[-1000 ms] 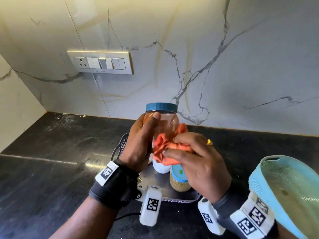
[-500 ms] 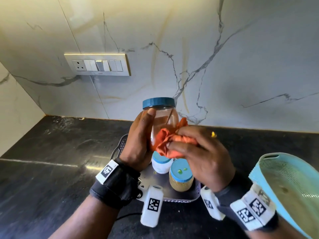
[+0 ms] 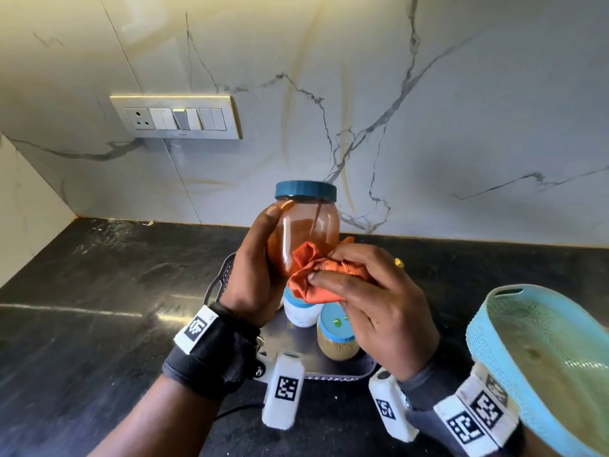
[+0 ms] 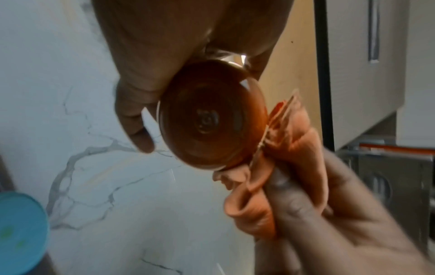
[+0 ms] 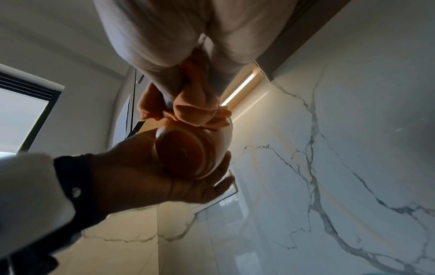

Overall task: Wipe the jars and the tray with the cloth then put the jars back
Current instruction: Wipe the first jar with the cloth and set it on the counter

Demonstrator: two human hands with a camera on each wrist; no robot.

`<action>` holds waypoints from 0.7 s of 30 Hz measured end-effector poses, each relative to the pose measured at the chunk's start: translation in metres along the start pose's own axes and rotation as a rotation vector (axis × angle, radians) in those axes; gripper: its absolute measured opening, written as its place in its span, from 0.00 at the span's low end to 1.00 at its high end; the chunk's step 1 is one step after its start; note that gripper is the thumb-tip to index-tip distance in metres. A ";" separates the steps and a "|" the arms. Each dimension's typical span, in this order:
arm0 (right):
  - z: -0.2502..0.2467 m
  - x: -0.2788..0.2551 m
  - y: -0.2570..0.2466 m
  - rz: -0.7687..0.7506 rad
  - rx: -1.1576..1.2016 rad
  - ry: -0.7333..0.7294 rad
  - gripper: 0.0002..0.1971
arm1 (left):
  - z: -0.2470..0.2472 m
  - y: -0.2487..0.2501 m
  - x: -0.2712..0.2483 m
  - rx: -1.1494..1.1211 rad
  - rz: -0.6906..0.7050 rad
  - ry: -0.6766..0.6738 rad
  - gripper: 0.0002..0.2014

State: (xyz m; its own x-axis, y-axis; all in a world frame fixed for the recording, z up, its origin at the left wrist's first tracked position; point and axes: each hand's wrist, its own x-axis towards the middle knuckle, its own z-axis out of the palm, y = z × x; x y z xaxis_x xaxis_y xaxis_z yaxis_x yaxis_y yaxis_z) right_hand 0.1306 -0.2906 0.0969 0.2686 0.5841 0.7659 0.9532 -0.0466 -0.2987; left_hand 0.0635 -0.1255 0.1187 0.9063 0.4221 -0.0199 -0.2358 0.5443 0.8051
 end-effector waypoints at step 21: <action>-0.014 0.032 0.043 0.202 0.237 0.191 0.18 | 0.009 -0.013 0.003 0.122 0.058 -0.105 0.33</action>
State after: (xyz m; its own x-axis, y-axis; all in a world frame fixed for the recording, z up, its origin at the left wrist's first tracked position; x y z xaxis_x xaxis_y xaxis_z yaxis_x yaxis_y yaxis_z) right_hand 0.1820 -0.2855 0.1166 0.4908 0.4196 0.7636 0.8256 0.0560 -0.5614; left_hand 0.0720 -0.1377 0.1136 0.9258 0.3682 0.0854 -0.2498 0.4263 0.8694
